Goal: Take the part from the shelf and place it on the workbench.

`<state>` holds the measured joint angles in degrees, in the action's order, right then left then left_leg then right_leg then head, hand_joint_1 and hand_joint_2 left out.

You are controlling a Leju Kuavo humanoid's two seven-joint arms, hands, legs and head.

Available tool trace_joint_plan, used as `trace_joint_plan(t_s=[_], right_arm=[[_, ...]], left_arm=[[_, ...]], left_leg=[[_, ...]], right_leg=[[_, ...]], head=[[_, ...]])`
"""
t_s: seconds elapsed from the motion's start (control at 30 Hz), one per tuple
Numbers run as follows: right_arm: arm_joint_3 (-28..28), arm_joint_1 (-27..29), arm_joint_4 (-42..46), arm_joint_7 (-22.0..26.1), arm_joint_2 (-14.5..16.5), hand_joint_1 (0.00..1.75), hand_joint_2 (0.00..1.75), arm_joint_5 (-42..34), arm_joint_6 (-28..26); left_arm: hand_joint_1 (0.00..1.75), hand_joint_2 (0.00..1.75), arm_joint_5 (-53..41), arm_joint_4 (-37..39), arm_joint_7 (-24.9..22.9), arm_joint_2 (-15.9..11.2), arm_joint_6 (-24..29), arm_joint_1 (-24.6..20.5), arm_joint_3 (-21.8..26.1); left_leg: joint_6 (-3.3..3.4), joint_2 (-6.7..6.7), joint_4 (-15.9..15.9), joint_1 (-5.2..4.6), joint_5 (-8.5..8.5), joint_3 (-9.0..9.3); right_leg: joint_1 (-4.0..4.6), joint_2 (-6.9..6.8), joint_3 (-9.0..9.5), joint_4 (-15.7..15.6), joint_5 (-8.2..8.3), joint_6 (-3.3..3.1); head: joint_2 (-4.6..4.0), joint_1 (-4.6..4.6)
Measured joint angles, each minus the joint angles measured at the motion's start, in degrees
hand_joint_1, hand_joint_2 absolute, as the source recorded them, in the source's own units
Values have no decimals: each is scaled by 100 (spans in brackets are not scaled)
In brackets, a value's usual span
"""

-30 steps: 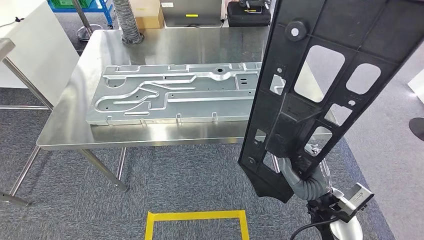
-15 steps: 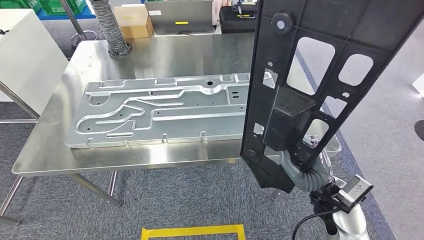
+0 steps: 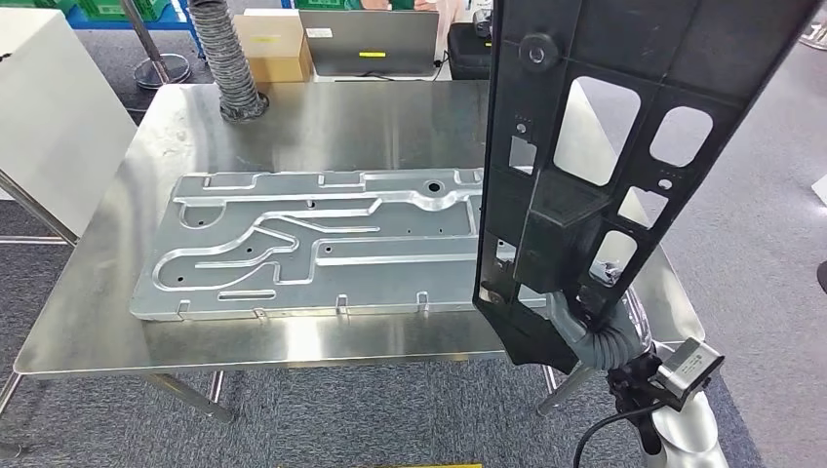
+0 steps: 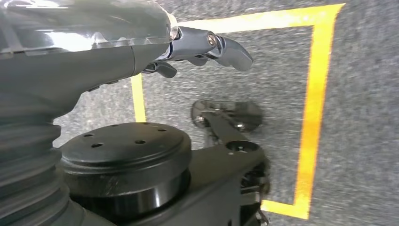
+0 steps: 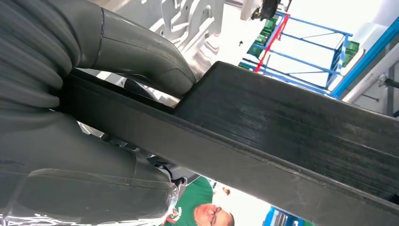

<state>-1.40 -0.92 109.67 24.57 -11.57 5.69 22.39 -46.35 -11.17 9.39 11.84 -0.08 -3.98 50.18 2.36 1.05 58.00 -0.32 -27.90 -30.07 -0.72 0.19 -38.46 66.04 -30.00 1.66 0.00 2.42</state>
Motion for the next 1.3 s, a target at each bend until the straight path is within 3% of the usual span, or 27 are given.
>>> trace_joint_plan(t_s=[0.07, 0.1, 0.17, 0.23, 0.27, 0.33, 0.4, 0.43, 0.47, 0.53, 0.57, 0.6, 0.73, 0.8, 0.87, 0.9, 0.93, 0.97, 1.03, 1.1, 1.17, 1.23, 1.3], right_arm=[[4, 7, -10, 3, -22, 171, 175, 3, -28], [6, 18, -15, 4, -36, 171, 175, 9, -49], [9, 45, -19, 4, -67, 171, 175, 75, -130], [7, 61, -14, 8, -93, 171, 175, 248, -272], [7, 61, -10, 9, -99, 171, 175, 364, -350], [17, 60, -4, -2, -104, 171, 175, 603, -495], [44, 57, -2, -39, -107, 171, 175, 780, -613], [63, 47, -2, -67, -114, 171, 175, 859, -675], [86, 25, -5, -100, -127, 171, 175, 938, -736], [134, -60, -20, -155, -174, 171, 175, 1088, -854], [153, -113, -31, -178, -208, 171, 175, 1164, -920], [167, -167, -45, -195, -248, 171, 175, 1248, -986], [259, -418, -116, -282, -490, 171, 175, 1898, -1444], [342, -595, -166, -364, -653, 171, 175, 2359, -1744], [463, -757, -245, -430, -815, 171, 175, 2780, -2000], [535, -821, -297, -455, -890, 171, 175, 2955, -2103], [606, -882, -353, -478, -958, 171, 175, 3120, -2198], [682, -955, -417, -498, -1029, 171, 175, 3293, -2291], [839, -1143, -549, -534, -1167, 171, 175, 3650, -2466], [1026, -1366, -713, -580, -1277, 171, 175, 4004, -2610], [1234, -1564, -913, -625, -1348, 171, 175, 4289, -2670], [1430, -1738, -1109, -645, -1397, 171, 175, 4453, -2671], [1616, -1898, -1291, -662, -1427, 171, 175, 4528, -2661]], left_arm=[[0, 175, -24, 4, 3, 7, 2, -8, 0], [0, 175, -37, 7, 4, 10, 1, -9, -1], [0, 175, -78, 9, 22, 11, -7, -16, -1], [0, 175, -106, 9, 57, 10, -20, -20, -3], [0, 175, -112, 9, 72, 9, -24, -26, -3], [0, 175, -112, 9, 85, 8, -25, -31, -4], [0, 175, -118, 9, 91, 5, -25, -28, -3], [0, 175, -128, 9, 96, 4, -25, -26, -3], [0, 175, -143, 9, 104, 3, -25, -26, -3], [0, 175, -175, 9, 126, 1, -25, -33, -3], [0, 175, -189, 9, 138, 1, -25, -40, -4], [0, 175, -202, 9, 151, 1, -25, -46, -4], [0, 175, -246, 9, 188, 1, -32, -34, -2], [0, 175, -279, 9, 205, 1, -45, -42, -2], [0, 175, -305, 9, 215, 1, -55, -45, -2], [0, 175, -314, 9, 217, 1, -58, -42, -2], [0, 175, -322, 9, 219, 1, -58, -39, -2], [0, 175, -330, 9, 222, 1, -59, -39, -2], [0, 175, -341, 9, 234, 3, -60, -42, -2], [0, 175, -343, 9, 246, 8, -60, -51, -2], [0, 175, -329, 9, 252, 14, -59, -57, -2], [0, 175, -303, 9, 266, 13, -58, -65, -2], [0, 175, -278, 9, 294, 9, -52, -72, 3]], left_leg=[[-45, 13, 10, -16, -106, 95], [-75, 19, 15, -21, -141, 114], [-137, 27, 60, -28, -148, 109], [-196, 3, 342, -25, -151, -23], [-228, -12, 618, -17, -218, -171], [-285, -40, 1305, 19, -524, -573], [-327, -57, 1705, 51, -730, -885], [-337, -63, 1631, 61, -652, -913], [-338, -67, 1367, 68, -455, -841], [-309, -76, 561, 66, 10, -544], [-277, -81, 265, 57, 109, -436], [-240, -84, 91, 48, 164, -378], [-81, -79, -23, 42, 267, -324], [-25, -84, -63, 45, 307, -304], [-2, -83, -64, 29, 305, -311], [6, -80, -61, 22, 299, -310], [9, -74, -56, 16, 293, -308], [9, -67, -50, 12, 284, -301], [-8, -55, -33, -1, 260, -285], [-45, -55, -13, -25, 238, -288], [-93, -58, -14, -32, 228, -296], [-158, -62, 36, -32, 175, -314], [-227, -66, 429, -21, -66, -489]], right_leg=[[44, 7, 69, -552, 539, -71], [65, 11, 65, -675, 697, -106], [72, 11, 68, -717, 729, -165], [44, 0, 152, -777, 714, -221], [31, -8, 200, -804, 697, -247], [27, -21, 262, -824, 656, -279], [23, -21, 299, -823, 618, -281], [21, -19, 322, -823, 602, -275], [17, -17, 348, -823, 586, -264], [17, -14, 396, -816, 558, -231], [23, -12, 404, -812, 549, -202], [30, -11, 405, -808, 539, -168], [16, -16, 395, -732, 455, -12], [-4, -17, 198, -275, 167, 40], [-7, -16, -158, 480, -189, 77], [-8, -17, -284, 738, -259, 88], [-8, -17, -318, 803, -222, 90], [-8, -17, -240, 633, -77, 82], [1, -16, 139, -149, 307, 35], [29, -14, 397, -711, 490, -32], [56, -11, 422, -808, 492, -86], [25, -16, 441, -848, 507, -143], [-10, -29, 465, -889, 520, -196]], head=[[0, -6], [0, -11], [0, -22], [0, -21], [0, -21], [0, -21], [0, -21], [-1, -21], [-1, -21], [-1, -21], [0, -21], [0, -21], [0, -21], [0, -21], [0, -21], [0, -21], [0, -21], [0, -21], [0, -21], [0, -21], [0, -21], [0, -21], [0, -21]])
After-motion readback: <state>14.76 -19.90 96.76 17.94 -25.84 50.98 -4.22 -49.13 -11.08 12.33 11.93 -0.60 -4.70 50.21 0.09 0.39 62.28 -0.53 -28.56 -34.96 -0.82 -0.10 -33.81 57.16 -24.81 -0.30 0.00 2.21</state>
